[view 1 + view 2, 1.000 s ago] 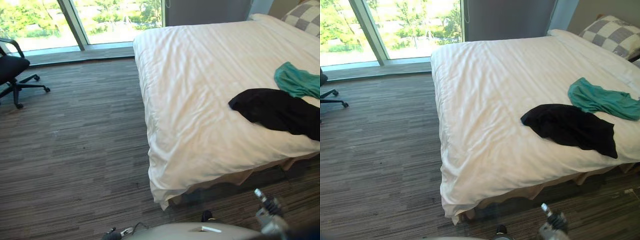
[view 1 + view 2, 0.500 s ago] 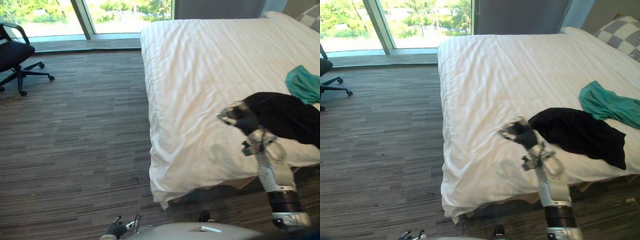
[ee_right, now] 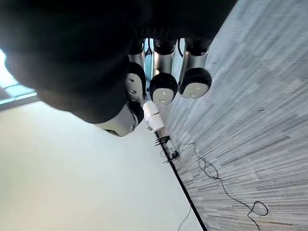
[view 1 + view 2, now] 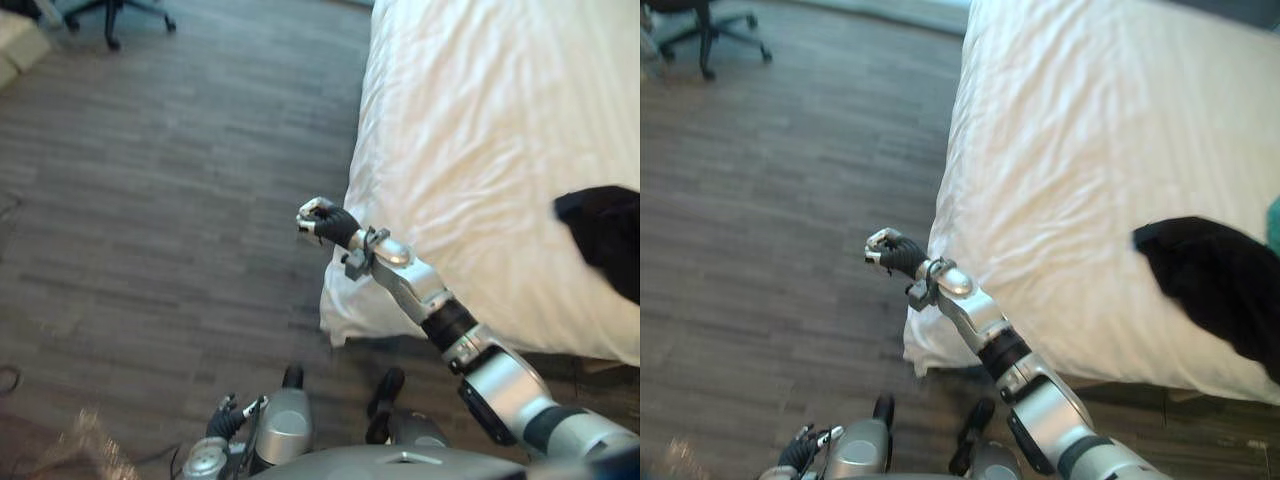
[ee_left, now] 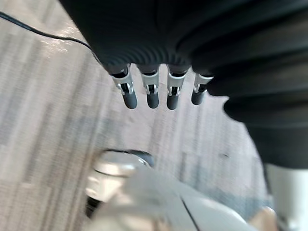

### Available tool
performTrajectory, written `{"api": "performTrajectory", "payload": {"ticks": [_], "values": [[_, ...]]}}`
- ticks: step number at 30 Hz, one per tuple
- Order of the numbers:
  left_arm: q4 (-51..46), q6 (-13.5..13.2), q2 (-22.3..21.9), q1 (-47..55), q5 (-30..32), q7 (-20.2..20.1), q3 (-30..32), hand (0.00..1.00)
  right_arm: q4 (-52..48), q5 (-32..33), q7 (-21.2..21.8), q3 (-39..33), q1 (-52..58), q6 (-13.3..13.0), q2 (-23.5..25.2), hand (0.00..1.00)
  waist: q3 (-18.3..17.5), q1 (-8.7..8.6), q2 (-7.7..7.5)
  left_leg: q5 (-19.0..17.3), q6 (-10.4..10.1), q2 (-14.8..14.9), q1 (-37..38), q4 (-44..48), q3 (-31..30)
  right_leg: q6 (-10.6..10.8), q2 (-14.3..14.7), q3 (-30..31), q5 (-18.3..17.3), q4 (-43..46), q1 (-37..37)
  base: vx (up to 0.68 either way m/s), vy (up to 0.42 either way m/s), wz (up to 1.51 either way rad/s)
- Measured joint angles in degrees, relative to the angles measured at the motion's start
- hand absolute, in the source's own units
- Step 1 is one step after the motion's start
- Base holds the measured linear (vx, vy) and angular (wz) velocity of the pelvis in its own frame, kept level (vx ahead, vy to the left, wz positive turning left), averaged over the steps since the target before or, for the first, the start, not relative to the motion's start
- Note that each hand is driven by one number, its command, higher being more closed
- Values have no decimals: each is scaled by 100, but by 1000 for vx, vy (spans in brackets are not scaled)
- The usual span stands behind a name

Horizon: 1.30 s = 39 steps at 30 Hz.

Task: Tidy the bed and pick cloth on bed and put in laundry

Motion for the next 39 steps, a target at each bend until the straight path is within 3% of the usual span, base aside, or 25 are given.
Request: {"api": "performTrajectory", "payload": {"ticks": [4,8,11,14,17,22,24,27,29,31,32,36,39], "values": [[-228,-196,-86,-135,-220,10,23,0,179,3,-155,-555,-301,-338,-78,100,478,0,287,68,28,-50,-656,192,-67,-36,-53,-107,130,1,-509,-49,22,15],[-197,-218,-327,-583,-207,33,-270,0,265,-81,-237,-745,-440,-474,-304,100,605,18,511,121,77,-137,-1174,262,-38,-47,-139,-67,264,0,-1021,7,64,1],[-185,70,-336,-1346,-374,234,-627,0,391,-287,-411,-834,-507,-492,-303,100,678,39,679,242,102,-225,-1558,240,12,-59,-224,56,366,0,-1468,9,52,-3],[-182,367,-491,-2151,-670,292,-1105,0,773,-388,-646,-850,-642,-475,-504,100,766,-43,899,388,155,-327,-1876,199,35,-37,-363,129,449,1,-1794,-14,52,9],[-153,648,-790,-2595,-1013,391,-1398,0,1163,-386,-819,-873,-580,-477,-667,100,795,-111,970,540,173,-435,-2001,56,151,2,-481,220,509,1,-2026,-26,60,0],[97,976,-870,-2692,-1403,481,-1456,0,1662,-324,-720,-922,-63,-505,-711,100,801,-209,1173,565,206,-500,-2001,-71,328,17,-538,460,568,2,-2197,-17,25,-13],[126,1022,-859,-2701,-1563,500,-1450,0,1822,-287,-548,-946,216,-507,-713,100,799,-249,1176,564,206,-511,-1971,-88,410,28,-550,550,597,2,-2229,-3,14,-19],[137,1043,-853,-2741,-1822,500,-1436,0,2097,-233,-327,-996,811,-500,-585,100,800,-534,1176,563,208,-557,-1784,-202,566,56,-583,712,627,2,-2178,16,17,-24],[66,1044,-853,-2747,-1984,496,-1357,0,2420,-113,-347,-1709,1137,-520,-596,100,800,-734,1175,561,211,-585,-1657,-306,645,74,-596,828,641,1,-2151,21,8,-23],[21,1023,-839,-2746,-2066,496,-1191,0,2571,-69,-352,-2408,1575,-658,-899,100,805,-992,1166,561,213,-585,-1500,-427,779,78,-584,942,643,1,-2127,42,-10,-28],[21,1020,-840,-2745,-2089,496,-1147,0,2581,-45,-351,-2532,1671,-691,-986,100,806,-1026,1161,561,214,-579,-1434,-471,805,78,-568,994,643,1,-2112,68,-34,-45],[-2,995,-828,-2504,-2187,490,-885,0,2533,309,-323,-3494,2408,-910,-1136,100,804,-1435,1131,444,174,-394,-680,-690,1085,102,-344,1197,501,1,-1616,115,-54,-47],[-144,986,-773,-2301,-2168,470,-866,0,2486,537,-274,-4065,2797,-981,-1063,100,796,-1471,1088,339,83,-244,-233,-757,1233,84,-168,1323,405,1,-1291,156,-64,-43]]}}
